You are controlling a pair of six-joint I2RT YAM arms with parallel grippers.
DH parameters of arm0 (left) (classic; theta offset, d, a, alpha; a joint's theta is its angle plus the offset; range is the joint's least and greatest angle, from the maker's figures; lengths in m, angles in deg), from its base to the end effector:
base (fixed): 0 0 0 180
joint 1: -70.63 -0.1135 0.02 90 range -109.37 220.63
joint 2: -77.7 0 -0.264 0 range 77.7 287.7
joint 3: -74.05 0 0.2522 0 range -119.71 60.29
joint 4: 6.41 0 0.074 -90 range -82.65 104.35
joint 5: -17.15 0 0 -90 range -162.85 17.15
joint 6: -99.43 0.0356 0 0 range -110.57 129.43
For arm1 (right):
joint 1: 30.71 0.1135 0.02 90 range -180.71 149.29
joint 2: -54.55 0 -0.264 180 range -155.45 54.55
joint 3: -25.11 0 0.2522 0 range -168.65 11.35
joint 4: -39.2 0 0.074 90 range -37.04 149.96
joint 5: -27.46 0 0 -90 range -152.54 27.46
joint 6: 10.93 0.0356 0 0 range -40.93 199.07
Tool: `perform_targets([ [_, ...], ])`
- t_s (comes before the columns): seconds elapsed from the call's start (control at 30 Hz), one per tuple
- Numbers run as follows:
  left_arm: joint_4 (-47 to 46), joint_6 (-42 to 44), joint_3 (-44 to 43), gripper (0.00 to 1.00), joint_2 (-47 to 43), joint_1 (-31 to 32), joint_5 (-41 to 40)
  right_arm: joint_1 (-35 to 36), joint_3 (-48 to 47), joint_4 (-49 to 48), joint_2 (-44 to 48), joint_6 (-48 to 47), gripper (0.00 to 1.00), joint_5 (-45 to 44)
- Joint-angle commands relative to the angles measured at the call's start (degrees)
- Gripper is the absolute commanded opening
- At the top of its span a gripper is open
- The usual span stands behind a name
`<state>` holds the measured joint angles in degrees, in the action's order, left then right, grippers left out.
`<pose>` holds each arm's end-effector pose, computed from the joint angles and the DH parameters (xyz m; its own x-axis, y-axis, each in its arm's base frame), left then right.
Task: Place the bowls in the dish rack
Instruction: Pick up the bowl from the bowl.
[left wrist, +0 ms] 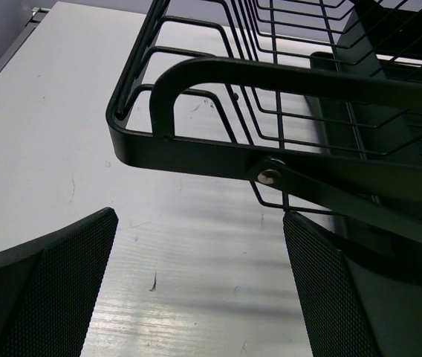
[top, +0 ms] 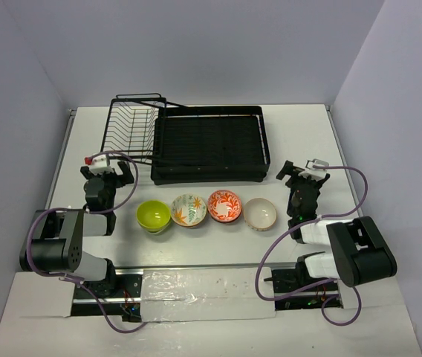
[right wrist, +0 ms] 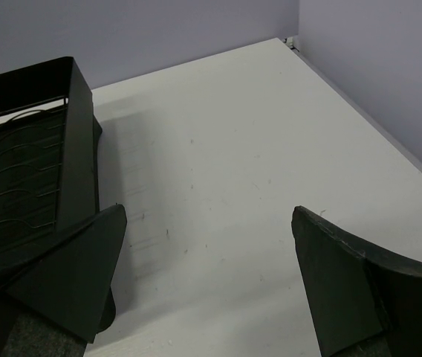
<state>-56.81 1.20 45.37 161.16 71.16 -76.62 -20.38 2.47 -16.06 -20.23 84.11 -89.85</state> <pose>0.2446 0.0001 0.1614 -0.0675 -0.1422 -0.9875 -0.0667 0.9882 -0.1378 0.2105 0.0218 0.1749 0.0789 0.0937 -0.9925 0.2855 0.9517 0.1126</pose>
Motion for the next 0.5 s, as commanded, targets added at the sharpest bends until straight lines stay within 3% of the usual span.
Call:
perform_targets([
  [0.0, 0.0, 0.0, -2.0, 0.99, -1.1, -0.4, 1.4, -0.4, 0.0, -2.4, 1.2, -0.1, 1.00, 0.0],
  [0.47, 8.2, 0.0, -4.0, 0.99, -6.3, -0.3, -1.6, -0.5, -0.3, -1.8, 1.2, -0.2, 1.00, 0.2],
])
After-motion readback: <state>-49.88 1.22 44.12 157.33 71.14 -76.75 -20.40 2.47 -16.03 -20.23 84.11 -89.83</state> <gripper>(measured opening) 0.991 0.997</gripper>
